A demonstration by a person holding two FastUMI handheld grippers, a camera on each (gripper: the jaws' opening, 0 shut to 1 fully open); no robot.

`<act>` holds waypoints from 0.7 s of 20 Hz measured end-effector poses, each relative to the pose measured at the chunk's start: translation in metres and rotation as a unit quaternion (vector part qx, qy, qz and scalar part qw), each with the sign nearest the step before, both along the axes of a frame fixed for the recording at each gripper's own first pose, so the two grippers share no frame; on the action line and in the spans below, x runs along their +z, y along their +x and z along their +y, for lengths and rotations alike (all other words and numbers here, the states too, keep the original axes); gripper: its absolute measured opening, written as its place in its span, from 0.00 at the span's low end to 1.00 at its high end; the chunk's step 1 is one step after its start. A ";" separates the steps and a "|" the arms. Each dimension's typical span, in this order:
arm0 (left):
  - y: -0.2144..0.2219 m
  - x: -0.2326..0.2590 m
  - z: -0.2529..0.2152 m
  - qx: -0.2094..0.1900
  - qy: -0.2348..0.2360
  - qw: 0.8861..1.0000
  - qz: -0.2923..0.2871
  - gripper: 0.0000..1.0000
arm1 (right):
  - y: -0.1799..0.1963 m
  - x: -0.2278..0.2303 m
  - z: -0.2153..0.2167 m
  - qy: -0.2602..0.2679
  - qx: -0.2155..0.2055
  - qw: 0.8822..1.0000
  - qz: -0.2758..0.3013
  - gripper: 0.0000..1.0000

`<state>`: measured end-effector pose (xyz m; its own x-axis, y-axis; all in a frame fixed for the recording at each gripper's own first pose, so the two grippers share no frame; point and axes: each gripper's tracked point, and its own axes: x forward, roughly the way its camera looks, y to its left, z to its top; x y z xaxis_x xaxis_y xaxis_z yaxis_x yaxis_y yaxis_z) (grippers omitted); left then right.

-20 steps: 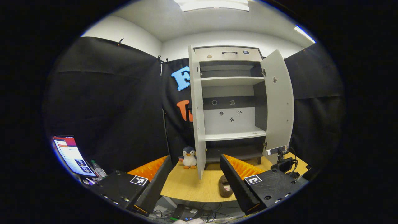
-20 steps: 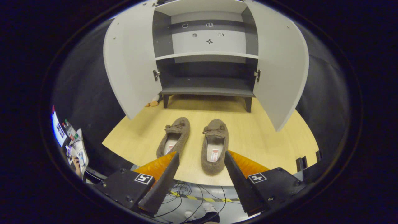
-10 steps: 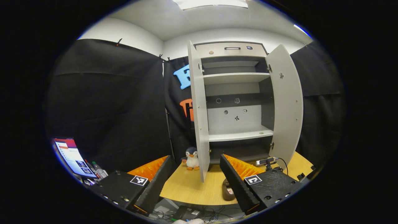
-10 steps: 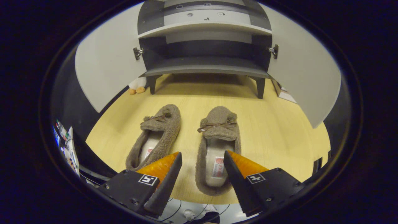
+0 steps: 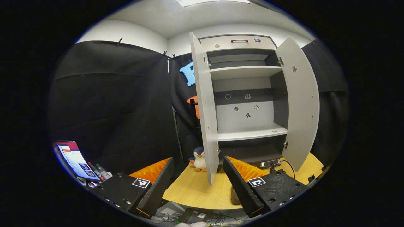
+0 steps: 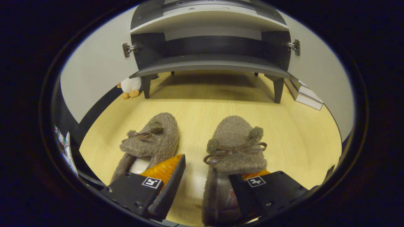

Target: Grab one shoe with the right hand and put it into the shoe cabinet, grab the other shoe with the left hand and put it into the shoe cabinet; then close the right door with the right hand and the left door with the left hand.

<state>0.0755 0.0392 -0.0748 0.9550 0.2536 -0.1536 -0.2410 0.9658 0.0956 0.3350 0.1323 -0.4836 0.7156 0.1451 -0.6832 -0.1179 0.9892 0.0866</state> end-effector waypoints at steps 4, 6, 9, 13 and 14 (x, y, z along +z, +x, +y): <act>0.010 -0.001 -0.002 0.001 -0.006 1.000 -0.001 0.96 | 0.009 -0.002 -0.007 -0.011 -0.005 1.000 0.000 0.62; 0.013 -0.002 -0.004 -0.003 -0.006 1.000 -0.001 0.97 | 0.012 -0.001 -0.016 -0.018 -0.013 1.000 0.003 0.44; 0.014 0.000 -0.007 -0.010 -0.003 1.000 -0.007 0.96 | 0.012 0.002 -0.013 0.001 -0.010 1.000 0.019 0.13; 0.011 0.002 -0.012 -0.021 -0.008 1.000 -0.013 0.96 | 0.012 0.034 -0.018 0.000 -0.001 1.000 -0.004 0.07; 0.010 0.002 -0.013 -0.024 -0.009 1.000 -0.015 0.96 | 0.011 0.048 -0.019 0.000 0.003 1.000 -0.014 0.07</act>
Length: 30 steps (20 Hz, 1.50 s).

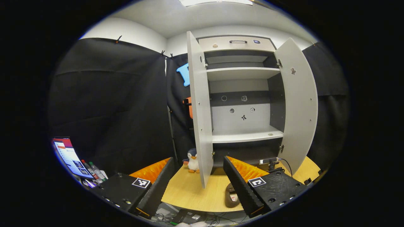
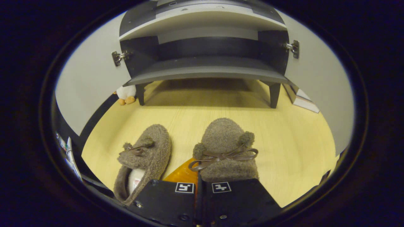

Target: Grab one shoe with the right hand and put it into the shoe cabinet, grab the other shoe with the left hand and put it into the shoe cabinet; then close the right door with the right hand and the left door with the left hand.

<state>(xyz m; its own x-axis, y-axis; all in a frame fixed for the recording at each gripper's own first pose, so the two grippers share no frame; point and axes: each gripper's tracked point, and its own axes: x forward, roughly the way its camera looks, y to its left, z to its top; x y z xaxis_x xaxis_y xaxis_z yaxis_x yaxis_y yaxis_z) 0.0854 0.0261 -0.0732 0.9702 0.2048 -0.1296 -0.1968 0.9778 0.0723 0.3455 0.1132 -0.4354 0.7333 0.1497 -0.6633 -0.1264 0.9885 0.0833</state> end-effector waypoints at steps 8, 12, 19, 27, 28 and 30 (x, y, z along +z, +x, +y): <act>-0.015 0.003 -0.007 -0.022 -0.010 1.000 -0.020 0.96 | 0.012 0.156 -0.010 -0.002 0.014 0.992 -0.123 0.07; -0.018 -0.001 -0.009 -0.024 -0.016 0.999 -0.025 0.97 | 0.046 0.239 -0.011 -0.011 0.016 0.984 -0.178 0.07; -0.014 -0.008 -0.006 -0.005 -0.023 1.000 -0.021 0.96 | 0.144 0.350 -0.009 -0.021 0.001 0.973 -0.229 0.07; -0.008 -0.014 0.006 0.057 -0.014 0.998 -0.011 0.96 | 0.261 0.382 0.002 -0.043 -0.002 0.979 -0.199 0.07; -0.007 -0.016 0.006 0.063 -0.016 0.998 -0.008 0.96 | 0.271 0.375 0.006 -0.040 0.001 0.983 -0.182 0.07; -0.005 -0.017 0.006 0.075 -0.017 0.997 -0.003 0.97 | 0.289 0.358 0.011 -0.045 0.006 0.988 -0.150 0.07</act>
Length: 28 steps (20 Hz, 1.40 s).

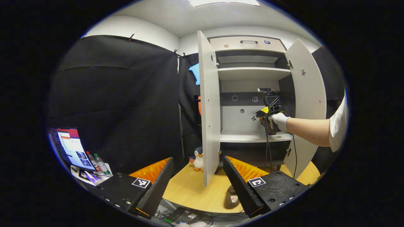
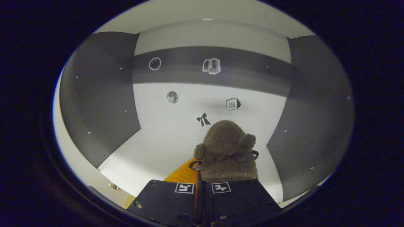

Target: Grab one shoe with the right hand and put it into the shoe cabinet, grab the other shoe with the left hand and put it into the shoe cabinet; then close the right door with the right hand and the left door with the left hand.

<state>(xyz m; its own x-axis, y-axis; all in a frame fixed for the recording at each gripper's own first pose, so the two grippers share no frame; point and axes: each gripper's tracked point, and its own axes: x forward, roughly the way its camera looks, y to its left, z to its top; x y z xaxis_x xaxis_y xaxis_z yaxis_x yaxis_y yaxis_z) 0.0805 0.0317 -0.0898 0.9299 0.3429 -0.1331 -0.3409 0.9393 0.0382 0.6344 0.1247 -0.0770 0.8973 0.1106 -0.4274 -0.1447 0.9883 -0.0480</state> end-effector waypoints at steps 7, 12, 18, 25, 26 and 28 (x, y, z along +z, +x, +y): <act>0.008 0.008 -0.007 0.014 0.010 1.000 0.003 0.97 | 0.010 -0.053 0.007 0.037 -0.010 0.992 0.117 0.06; 0.012 0.009 -0.005 0.016 0.007 1.000 -0.002 0.96 | 0.009 -0.051 0.007 0.033 -0.012 0.989 0.140 0.13; 0.020 0.012 0.000 0.010 0.005 1.000 -0.014 0.97 | -0.020 -0.020 0.003 0.034 0.002 0.996 0.088 0.64; 0.014 0.010 0.011 -0.047 0.001 0.999 -0.024 0.97 | -0.113 0.050 -0.012 0.057 0.003 0.998 -0.021 0.84; 0.013 0.012 0.015 -0.054 0.000 0.998 -0.026 0.97 | -0.133 0.063 -0.014 0.054 0.002 0.998 -0.044 0.82; 0.009 0.010 0.021 -0.072 -0.003 0.997 -0.026 1.00 | -0.174 0.084 -0.018 0.055 -0.002 0.995 -0.085 0.94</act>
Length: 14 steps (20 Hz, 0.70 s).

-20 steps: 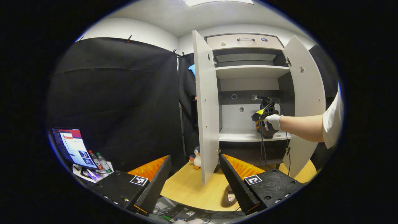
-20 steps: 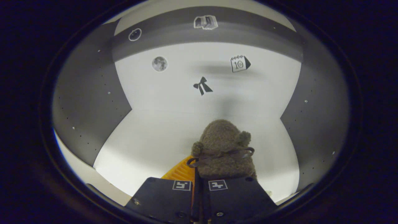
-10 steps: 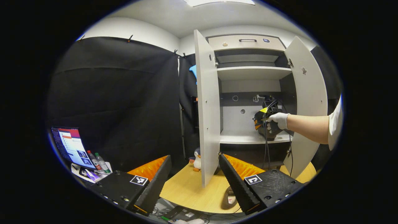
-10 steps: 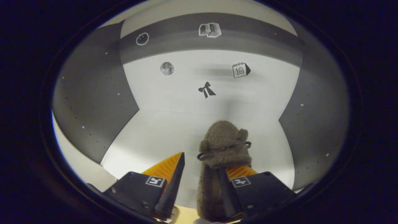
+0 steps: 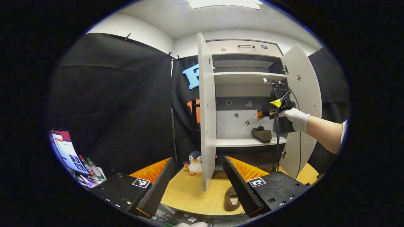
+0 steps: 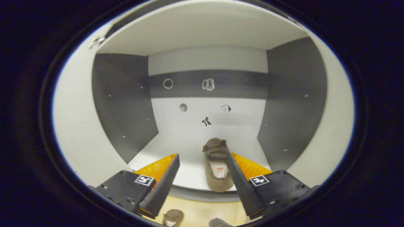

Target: Grab one shoe with the right hand and put it into the shoe cabinet, grab the other shoe with the left hand and put it into the shoe cabinet; then close the right door with the right hand and the left door with the left hand.

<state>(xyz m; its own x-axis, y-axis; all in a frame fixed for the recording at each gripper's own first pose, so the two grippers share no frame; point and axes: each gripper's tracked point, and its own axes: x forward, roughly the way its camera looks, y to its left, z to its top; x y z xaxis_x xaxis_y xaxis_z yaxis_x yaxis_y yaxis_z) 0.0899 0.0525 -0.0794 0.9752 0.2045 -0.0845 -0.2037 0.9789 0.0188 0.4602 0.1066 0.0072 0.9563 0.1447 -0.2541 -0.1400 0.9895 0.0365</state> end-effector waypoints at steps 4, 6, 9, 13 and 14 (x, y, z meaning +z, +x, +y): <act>-0.007 0.002 0.001 -0.040 -0.005 0.999 -0.005 0.96 | -0.097 0.020 -0.013 0.004 -0.008 0.999 -0.052 1.00; -0.014 0.000 -0.002 -0.059 -0.003 0.998 -0.003 1.00 | -0.144 0.024 -0.028 -0.004 -0.020 0.997 -0.079 1.00; -0.018 -0.008 -0.007 -0.087 -0.003 0.996 0.000 0.96 | -0.210 0.017 -0.049 -0.007 -0.040 0.994 -0.103 0.99; -0.019 -0.016 -0.013 -0.108 -0.005 0.994 0.006 0.96 | -0.275 -0.004 -0.081 0.001 -0.062 0.992 -0.111 0.99; -0.018 -0.017 -0.014 -0.110 -0.004 0.994 0.005 0.97 | -0.288 -0.010 -0.086 0.001 -0.065 0.991 -0.114 1.00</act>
